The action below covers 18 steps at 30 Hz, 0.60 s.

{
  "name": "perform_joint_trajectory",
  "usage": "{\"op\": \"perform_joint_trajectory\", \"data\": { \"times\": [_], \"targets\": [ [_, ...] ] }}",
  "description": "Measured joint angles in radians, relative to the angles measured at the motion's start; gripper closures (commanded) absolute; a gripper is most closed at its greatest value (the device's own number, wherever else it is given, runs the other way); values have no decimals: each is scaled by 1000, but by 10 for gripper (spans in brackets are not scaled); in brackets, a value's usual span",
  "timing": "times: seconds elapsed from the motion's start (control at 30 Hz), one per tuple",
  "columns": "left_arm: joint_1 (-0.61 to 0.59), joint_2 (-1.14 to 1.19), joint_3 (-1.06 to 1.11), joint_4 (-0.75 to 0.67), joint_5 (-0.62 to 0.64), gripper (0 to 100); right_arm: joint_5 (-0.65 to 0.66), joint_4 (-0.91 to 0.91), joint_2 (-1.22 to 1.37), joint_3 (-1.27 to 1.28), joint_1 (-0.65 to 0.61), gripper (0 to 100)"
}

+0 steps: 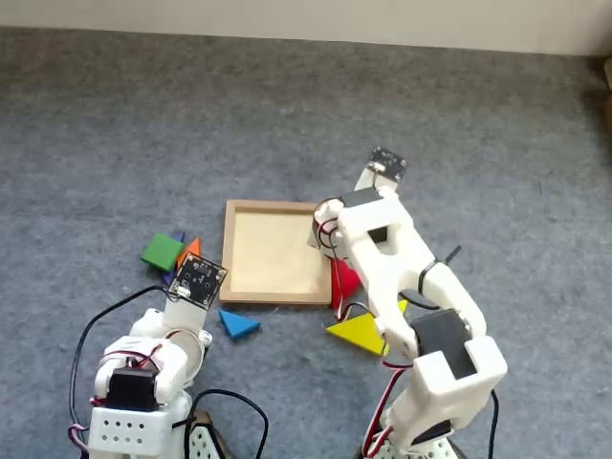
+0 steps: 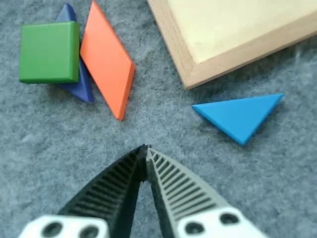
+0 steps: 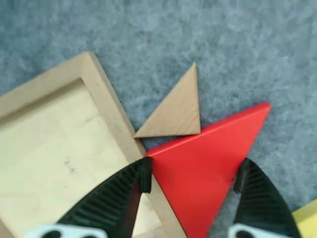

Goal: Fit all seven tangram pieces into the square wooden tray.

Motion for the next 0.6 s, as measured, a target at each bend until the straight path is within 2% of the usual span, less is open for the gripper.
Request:
{"op": "perform_joint_trajectory", "data": {
  "times": [0.3, 0.6],
  "targets": [
    [0, 0, 0, 0, 0, 993, -2, -2, 26, -26, 69, 731],
    [0, 0, 0, 0, 0, 993, -2, -3, 28, -29, 80, 727]
  ]
}}
